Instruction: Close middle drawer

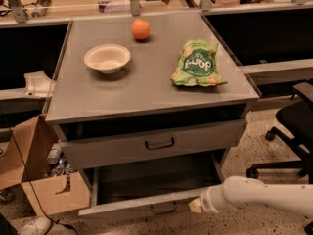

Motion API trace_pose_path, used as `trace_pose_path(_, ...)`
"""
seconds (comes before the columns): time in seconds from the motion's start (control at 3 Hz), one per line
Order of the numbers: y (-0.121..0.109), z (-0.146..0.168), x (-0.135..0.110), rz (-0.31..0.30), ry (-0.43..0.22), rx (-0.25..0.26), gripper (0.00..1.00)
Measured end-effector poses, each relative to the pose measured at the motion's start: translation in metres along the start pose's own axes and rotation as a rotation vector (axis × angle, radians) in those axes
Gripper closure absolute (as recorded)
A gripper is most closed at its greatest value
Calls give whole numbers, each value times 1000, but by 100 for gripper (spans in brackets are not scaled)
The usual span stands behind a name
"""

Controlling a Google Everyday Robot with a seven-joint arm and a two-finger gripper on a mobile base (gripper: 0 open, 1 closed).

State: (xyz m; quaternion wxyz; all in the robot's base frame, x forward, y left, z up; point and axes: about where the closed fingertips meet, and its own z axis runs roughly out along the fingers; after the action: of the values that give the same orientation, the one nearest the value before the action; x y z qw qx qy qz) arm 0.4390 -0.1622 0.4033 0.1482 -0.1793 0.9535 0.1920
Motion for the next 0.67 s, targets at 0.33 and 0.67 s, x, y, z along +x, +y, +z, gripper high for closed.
trace_pose_path(0.33,8,9,-16,-31,-19,-1,100)
trace_pose_path(0.67,8,9,-16,-31,-19,-1,100)
